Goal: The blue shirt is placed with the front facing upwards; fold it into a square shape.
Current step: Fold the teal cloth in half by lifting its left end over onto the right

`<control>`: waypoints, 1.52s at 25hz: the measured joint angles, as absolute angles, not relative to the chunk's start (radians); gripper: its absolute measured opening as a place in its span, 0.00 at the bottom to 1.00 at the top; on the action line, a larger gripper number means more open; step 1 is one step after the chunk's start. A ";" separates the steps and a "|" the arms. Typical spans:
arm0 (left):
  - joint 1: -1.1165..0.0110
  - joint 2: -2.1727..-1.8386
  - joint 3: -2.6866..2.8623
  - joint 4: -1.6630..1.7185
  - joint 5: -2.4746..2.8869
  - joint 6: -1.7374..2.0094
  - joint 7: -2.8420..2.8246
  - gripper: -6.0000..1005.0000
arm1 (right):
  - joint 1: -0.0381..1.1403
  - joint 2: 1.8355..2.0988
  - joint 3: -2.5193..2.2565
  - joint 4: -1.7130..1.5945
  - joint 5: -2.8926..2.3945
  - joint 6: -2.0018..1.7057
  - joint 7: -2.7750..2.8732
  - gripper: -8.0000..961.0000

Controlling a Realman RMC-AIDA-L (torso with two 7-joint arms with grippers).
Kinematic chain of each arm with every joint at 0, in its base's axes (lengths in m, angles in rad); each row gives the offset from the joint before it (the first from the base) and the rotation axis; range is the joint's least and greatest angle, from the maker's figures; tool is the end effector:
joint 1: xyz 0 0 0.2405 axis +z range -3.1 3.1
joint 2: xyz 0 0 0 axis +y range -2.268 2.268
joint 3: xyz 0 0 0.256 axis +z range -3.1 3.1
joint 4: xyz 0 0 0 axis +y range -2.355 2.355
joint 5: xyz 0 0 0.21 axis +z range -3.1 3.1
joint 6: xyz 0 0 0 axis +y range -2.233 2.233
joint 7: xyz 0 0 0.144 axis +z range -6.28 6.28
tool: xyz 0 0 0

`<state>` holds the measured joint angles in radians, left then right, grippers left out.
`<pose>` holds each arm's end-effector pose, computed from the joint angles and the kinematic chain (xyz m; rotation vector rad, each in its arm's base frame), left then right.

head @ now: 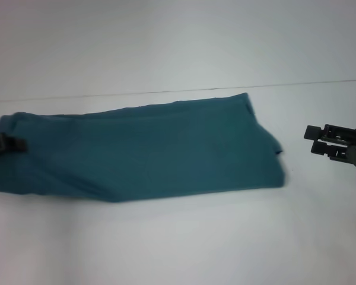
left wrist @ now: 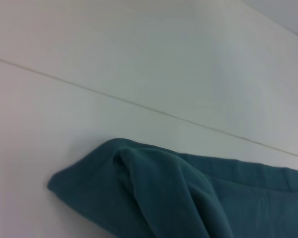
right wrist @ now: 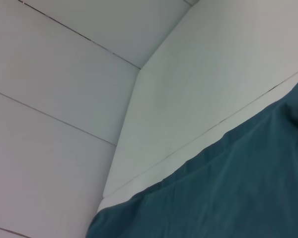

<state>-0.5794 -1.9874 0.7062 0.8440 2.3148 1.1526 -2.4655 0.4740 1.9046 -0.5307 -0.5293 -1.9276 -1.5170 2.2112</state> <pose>-0.3080 0.3992 0.0787 -1.9261 -1.5830 -0.4000 0.3230 0.3342 0.0766 -2.0445 1.8087 0.9873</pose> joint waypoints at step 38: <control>-0.725 -2.156 1.028 1.582 2.855 1.400 -2.663 0.21 | 0.468 1.911 -0.532 -0.529 -1.933 -1.513 2.203 0.64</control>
<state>-0.7248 -2.1563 1.0276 1.5818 2.8555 1.3997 -2.6629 0.4679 1.9108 -0.5323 -0.5292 -1.9328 -1.5130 2.2027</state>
